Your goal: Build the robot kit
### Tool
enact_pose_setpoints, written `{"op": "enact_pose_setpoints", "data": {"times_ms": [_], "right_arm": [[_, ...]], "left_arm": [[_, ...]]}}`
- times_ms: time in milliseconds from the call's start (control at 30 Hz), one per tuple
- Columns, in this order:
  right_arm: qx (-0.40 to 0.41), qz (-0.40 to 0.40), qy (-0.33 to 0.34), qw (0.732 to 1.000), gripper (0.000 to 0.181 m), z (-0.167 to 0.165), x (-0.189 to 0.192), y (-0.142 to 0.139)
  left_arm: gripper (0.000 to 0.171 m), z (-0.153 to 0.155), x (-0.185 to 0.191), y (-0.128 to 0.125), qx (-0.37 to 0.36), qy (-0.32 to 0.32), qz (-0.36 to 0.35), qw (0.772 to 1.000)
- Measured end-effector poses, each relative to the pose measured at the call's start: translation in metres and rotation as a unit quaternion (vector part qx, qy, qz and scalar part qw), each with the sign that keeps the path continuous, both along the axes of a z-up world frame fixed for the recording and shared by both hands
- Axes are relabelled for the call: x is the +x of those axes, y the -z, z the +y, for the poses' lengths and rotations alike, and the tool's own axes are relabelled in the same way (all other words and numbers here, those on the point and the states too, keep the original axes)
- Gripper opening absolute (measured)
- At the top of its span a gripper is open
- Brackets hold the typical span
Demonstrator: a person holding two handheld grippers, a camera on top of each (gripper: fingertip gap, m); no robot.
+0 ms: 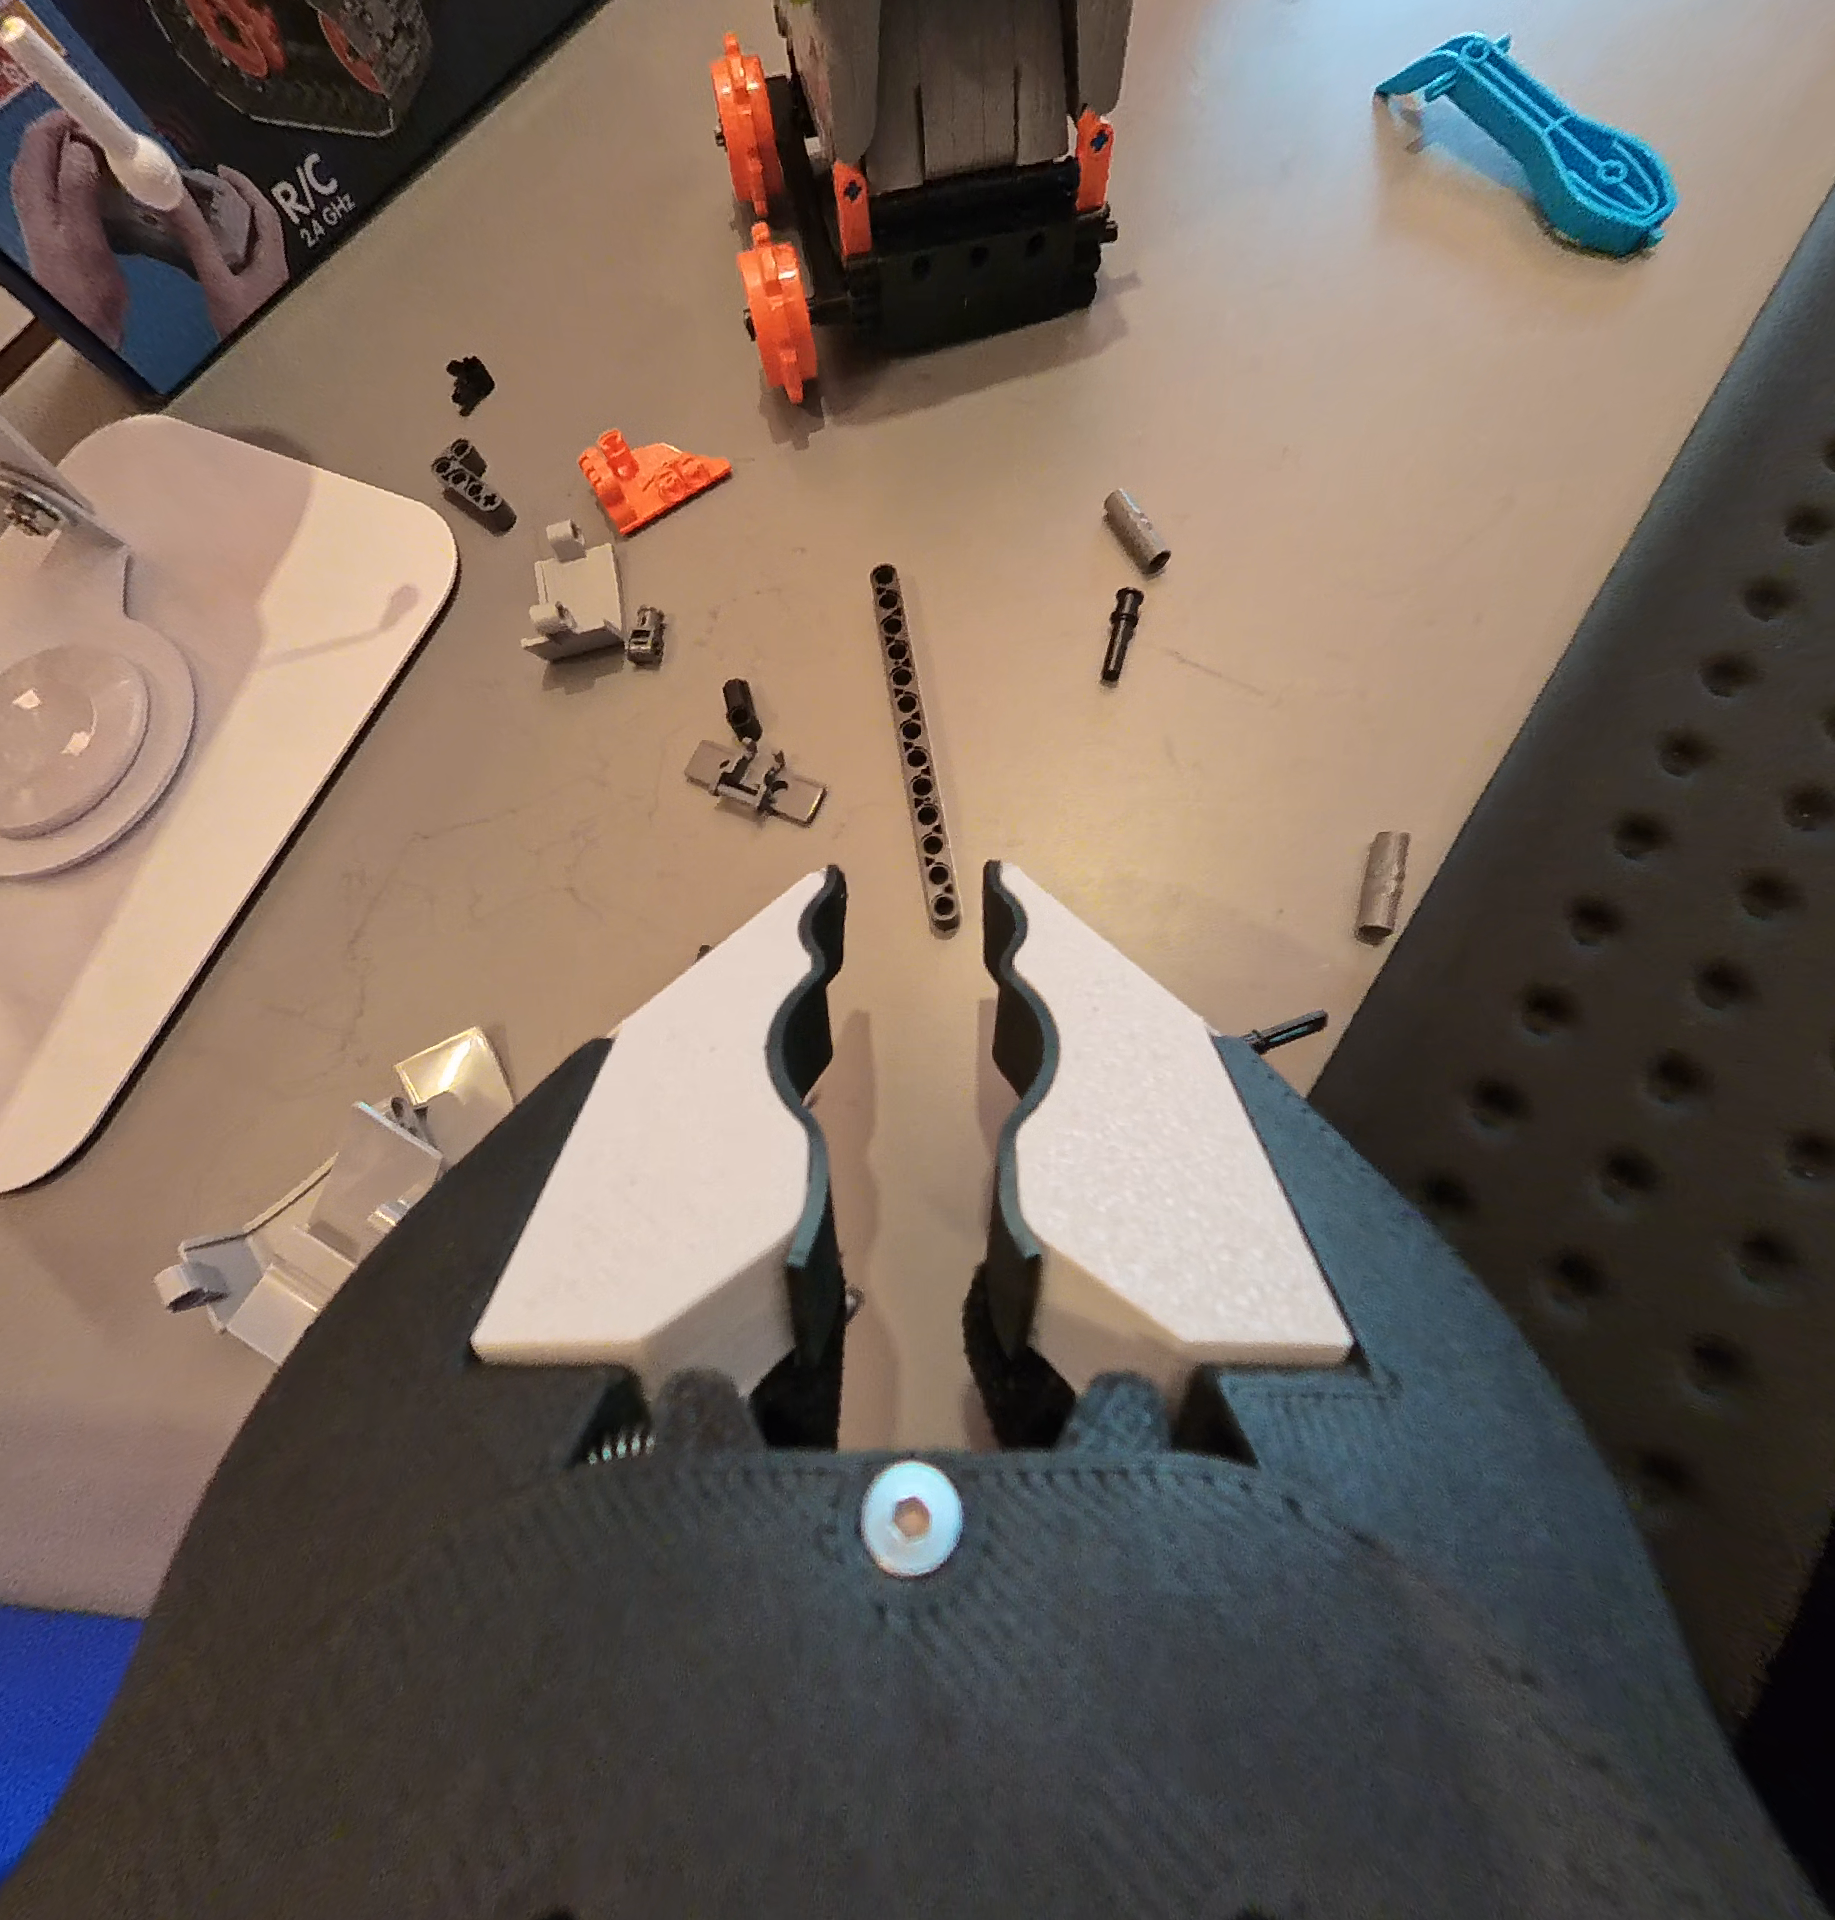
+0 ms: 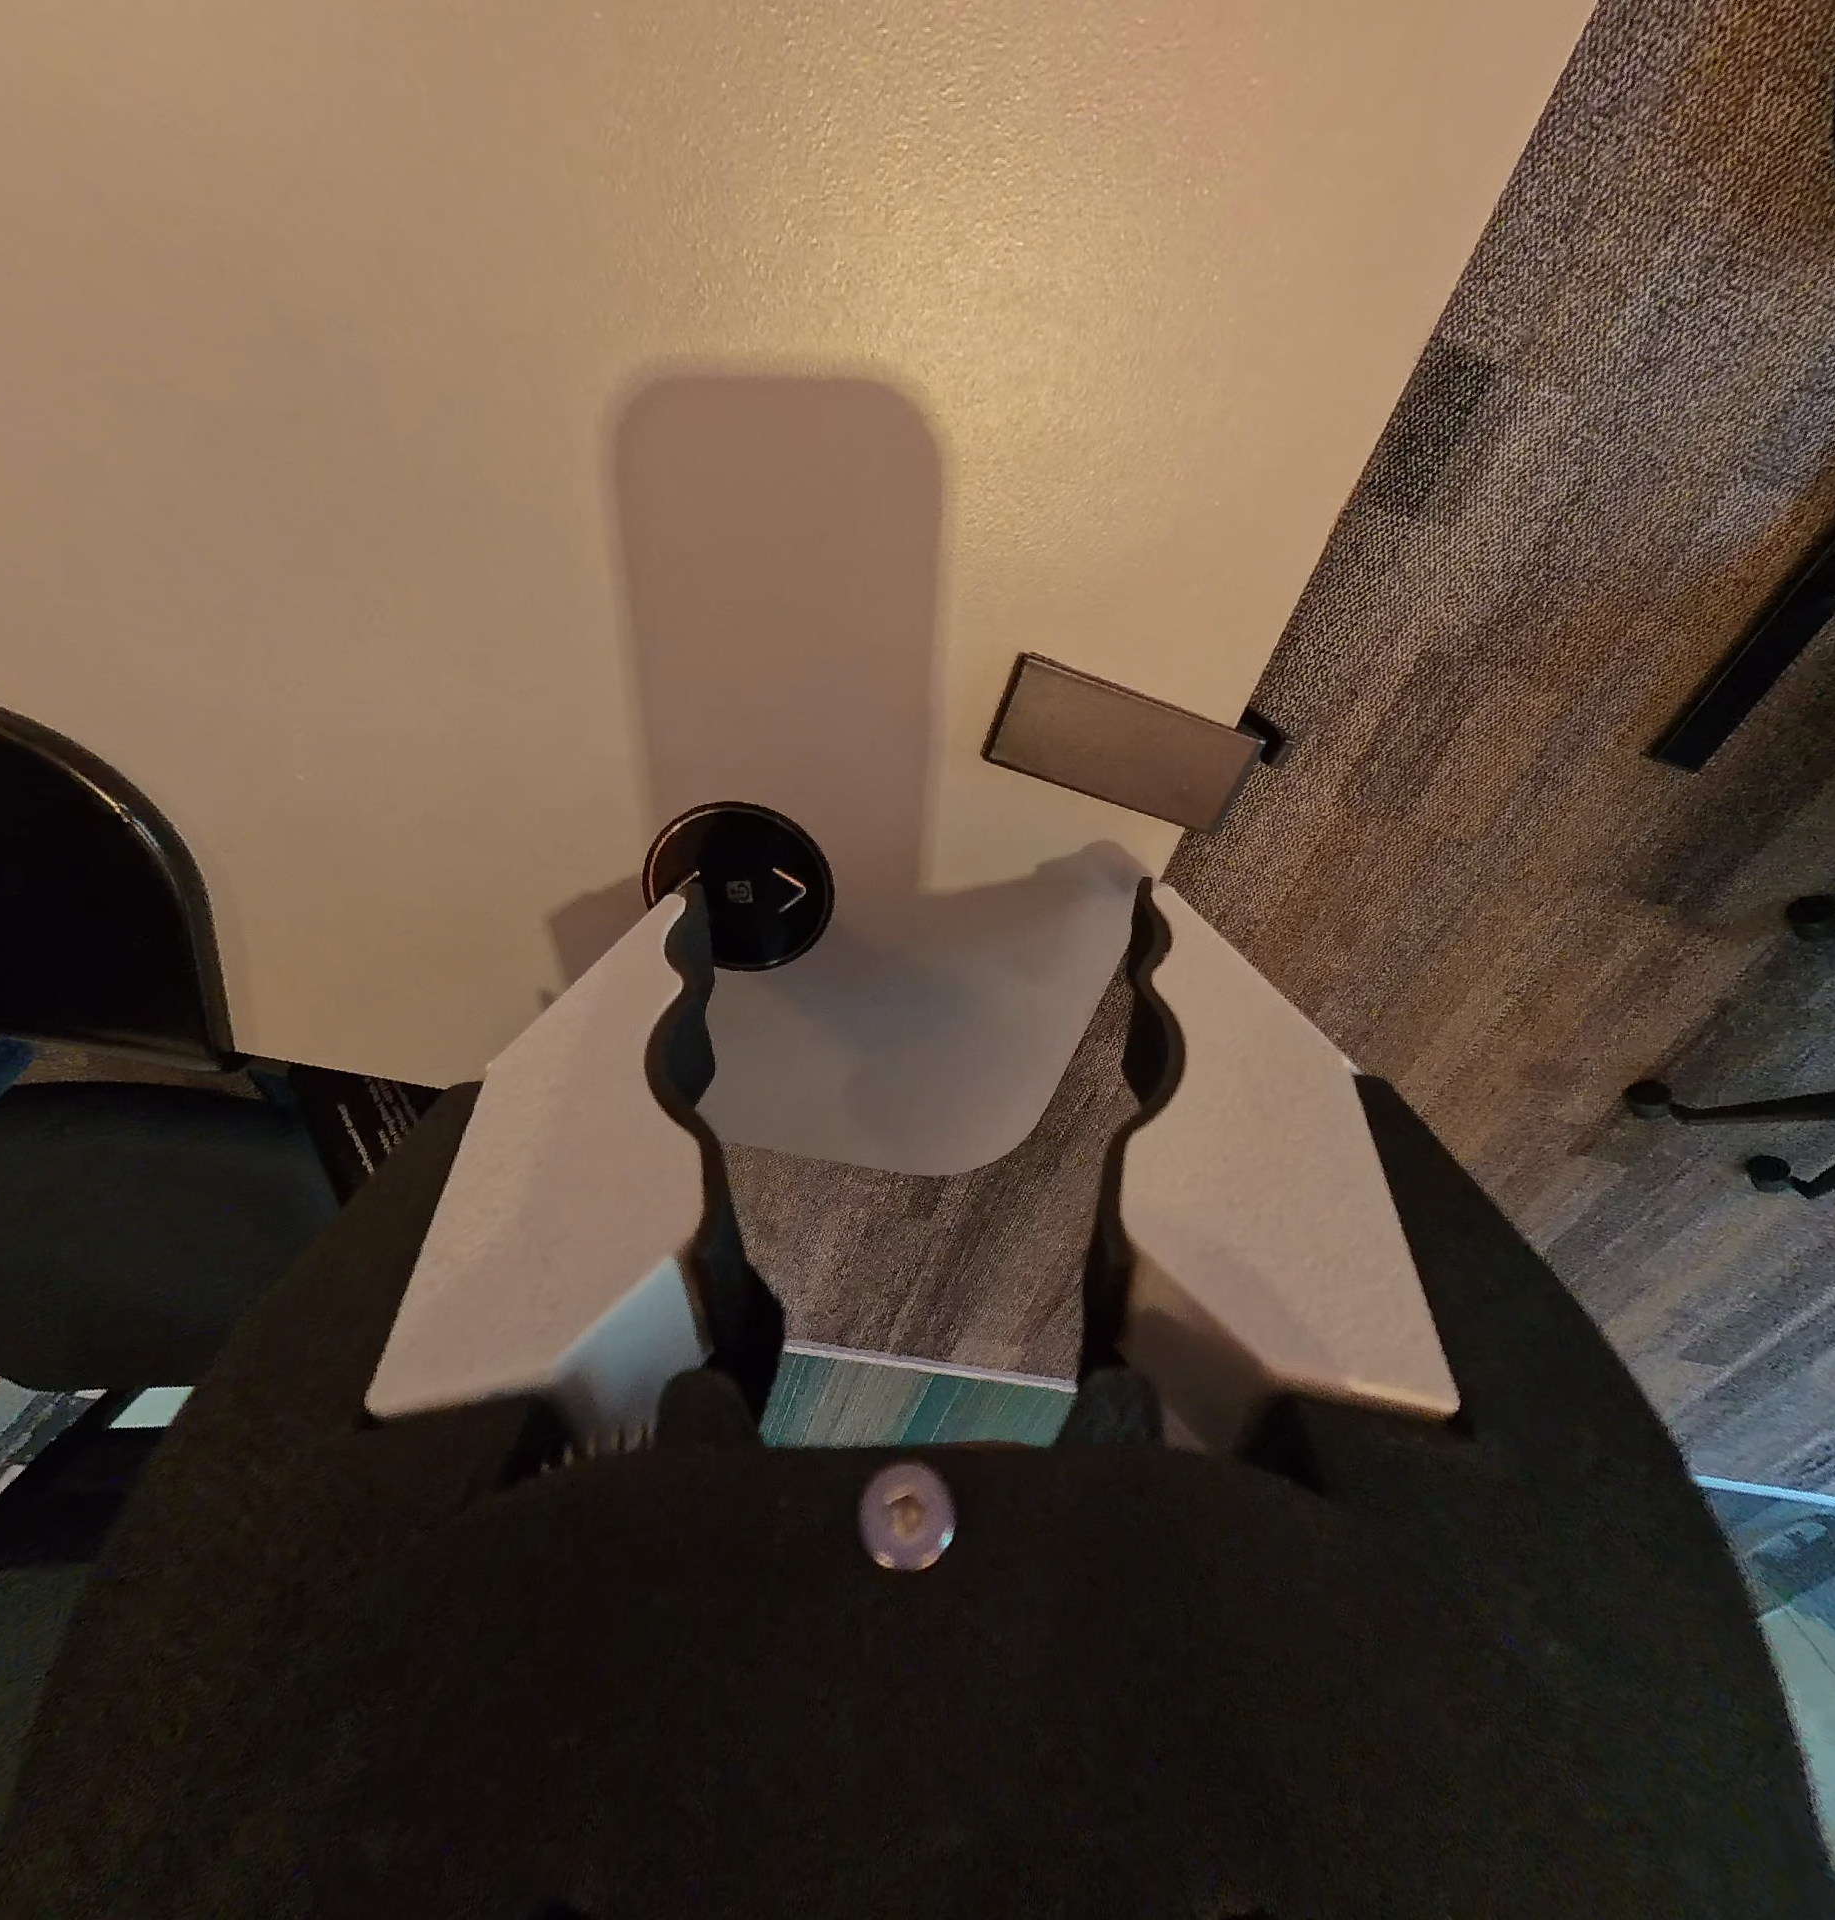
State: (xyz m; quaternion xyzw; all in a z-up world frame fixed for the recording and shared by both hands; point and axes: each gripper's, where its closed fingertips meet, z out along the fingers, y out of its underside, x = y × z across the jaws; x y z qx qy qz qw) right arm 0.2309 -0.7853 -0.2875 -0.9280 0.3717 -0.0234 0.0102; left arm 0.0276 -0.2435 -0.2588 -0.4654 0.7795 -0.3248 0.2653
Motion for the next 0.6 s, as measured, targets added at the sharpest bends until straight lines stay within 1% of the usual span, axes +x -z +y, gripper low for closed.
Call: {"op": "enact_pose_setpoints", "data": {"times_ms": [333, 467, 600], "right_arm": [[-0.002, 0.001, 0.001, 1.0, 0.079, 0.0, 0.0, -0.012], [-0.006, 0.001, 0.007, 1.0, 0.082, -0.002, 0.001, -0.017], [-0.005, 0.002, 0.011, 1.0, 0.084, -0.002, 0.001, -0.022]], "left_arm": [[0.027, 0.002, 0.007, 0.003, 0.001, 0.0, -0.007, 1.0], [0.027, 0.002, 0.007, 0.009, 0.001, 0.001, -0.008, 1.0], [0.027, 0.002, 0.007, 0.009, 0.002, 0.0, -0.011, 1.0]]}}
